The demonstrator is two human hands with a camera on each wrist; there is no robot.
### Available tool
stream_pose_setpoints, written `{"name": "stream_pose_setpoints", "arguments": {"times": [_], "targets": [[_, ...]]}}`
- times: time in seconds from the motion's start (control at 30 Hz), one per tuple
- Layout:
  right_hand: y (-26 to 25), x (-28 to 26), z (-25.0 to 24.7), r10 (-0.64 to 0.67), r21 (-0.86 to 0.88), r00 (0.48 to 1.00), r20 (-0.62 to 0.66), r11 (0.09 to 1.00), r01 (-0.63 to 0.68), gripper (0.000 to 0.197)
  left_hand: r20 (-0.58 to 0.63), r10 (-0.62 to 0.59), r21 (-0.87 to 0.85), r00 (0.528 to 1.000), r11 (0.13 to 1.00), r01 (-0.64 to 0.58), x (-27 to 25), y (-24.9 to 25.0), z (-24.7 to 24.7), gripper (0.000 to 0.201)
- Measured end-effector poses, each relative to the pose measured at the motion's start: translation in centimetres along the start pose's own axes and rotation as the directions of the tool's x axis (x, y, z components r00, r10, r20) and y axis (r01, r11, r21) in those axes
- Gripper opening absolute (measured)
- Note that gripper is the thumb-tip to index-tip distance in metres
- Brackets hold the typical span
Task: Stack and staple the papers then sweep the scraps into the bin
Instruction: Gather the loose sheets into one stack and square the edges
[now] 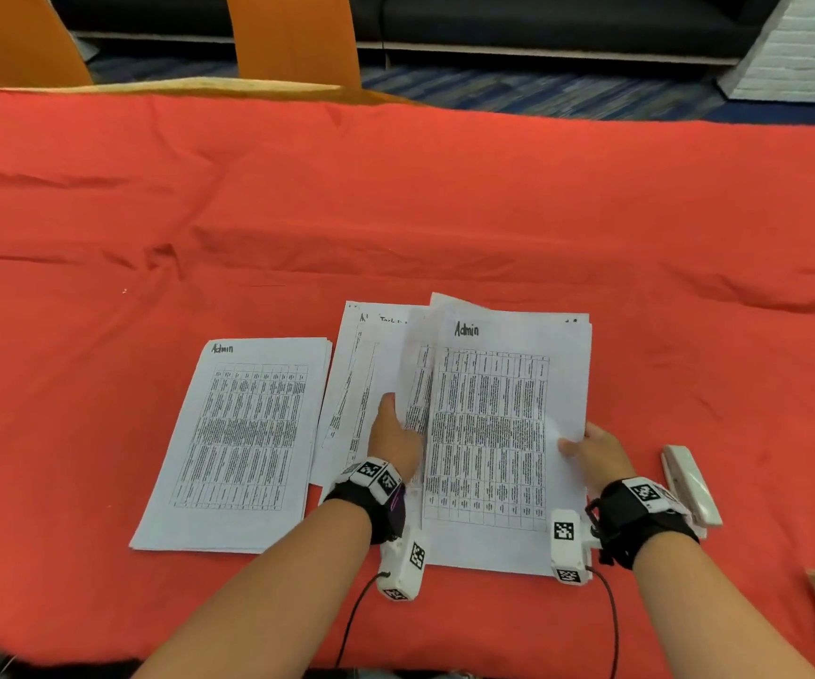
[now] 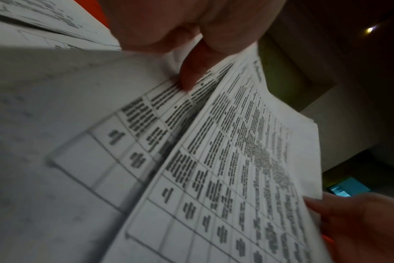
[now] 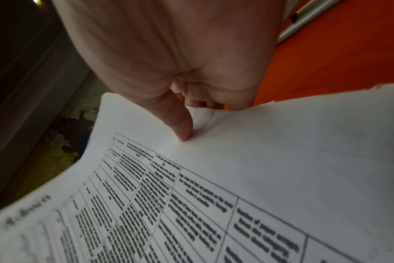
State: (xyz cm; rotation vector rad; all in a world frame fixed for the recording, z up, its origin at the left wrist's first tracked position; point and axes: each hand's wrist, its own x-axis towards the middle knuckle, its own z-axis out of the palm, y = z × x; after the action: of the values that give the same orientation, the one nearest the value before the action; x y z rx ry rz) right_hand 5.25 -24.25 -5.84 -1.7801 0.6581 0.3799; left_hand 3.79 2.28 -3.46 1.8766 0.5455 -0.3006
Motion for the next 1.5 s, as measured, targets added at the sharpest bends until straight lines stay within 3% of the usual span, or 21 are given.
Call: {"name": "stream_pose_setpoints", "arguments": {"times": [0.23,0.33,0.53,0.67,0.8,0.87,0.97,1.07,1.13,1.27,1.4,1.5], "targets": [[-0.8,-0.3,2.0,-0.049,-0.003,0.998,-0.041,0.999,0.049,0.016,0.089,0.011,-0.113,0.996,0.994,-0.001,-1.5,0.8,-1.2,0.057],[-1.3,-0.6,2.4,-0.093,-0.035,0.994,-0.055,0.995,0.091,0.026,0.07,0.013,-0.149,0.997,0.989,-0.002,-2.0,1.2,-1.2,0.049],[-2.2,-1.6,3.1,-0.097,0.084,0.995,-0.006,0.992,0.097,0.05,0.077,0.055,0.008,0.995,0.998,-0.056,-1.7,0.8,0.2,0.038],[-2.3,-1.7,2.5,-0.07,-0.035,0.997,0.037,0.997,0.072,0.031,0.077,0.113,0.056,0.991,0.992,-0.117,-1.3,1.3,0.0,0.037],[-1.4,-0.8,1.3,-0.076,-0.069,0.995,-0.069,0.995,0.071,0.033,0.031,0.133,0.204,0.991,0.969,-0.136,0.3,0.4,-0.4,0.019],[-1.1,-0.6,0.4,-0.074,-0.031,0.991,-0.112,0.997,0.071,0.033,-0.055,0.103,0.361,0.993,0.929,-0.077,1.4,-0.6,-0.9,0.032],[-0.7,-0.7,-1.0,-0.04,0.06,0.985,-0.17,0.997,0.051,0.036,-0.185,-0.022,0.508,0.983,0.854,0.114,2.7,-2.0,-1.9,0.051],[-0.2,-0.8,-2.4,0.002,0.154,0.978,-0.207,0.988,0.03,0.037,-0.186,-0.134,0.55,0.973,0.807,0.217,3.5,-2.2,-2.5,0.086],[0.0,-0.9,-3.1,0.022,0.174,0.975,-0.22,0.985,0.017,0.035,-0.167,-0.202,0.48,0.965,0.838,0.259,4.2,-1.9,-2.7,0.097],[0.1,-1.1,-3.6,0.034,0.217,0.977,-0.21,0.976,0.013,0.025,-0.073,-0.249,0.428,0.966,0.867,0.256,5.1,-1.5,-2.9,0.075],[0.2,-1.1,-3.2,0.05,0.225,0.978,-0.203,0.974,-0.004,0.016,-0.037,-0.129,0.601,0.991,0.79,0.125,4.5,-1.3,-2.8,0.037],[0.3,-1.0,-2.9,0.051,0.246,0.98,-0.191,0.969,-0.003,0.019,-0.106,-0.015,0.723,0.994,0.685,0.088,4.1,-1.9,-2.8,0.047]]}}
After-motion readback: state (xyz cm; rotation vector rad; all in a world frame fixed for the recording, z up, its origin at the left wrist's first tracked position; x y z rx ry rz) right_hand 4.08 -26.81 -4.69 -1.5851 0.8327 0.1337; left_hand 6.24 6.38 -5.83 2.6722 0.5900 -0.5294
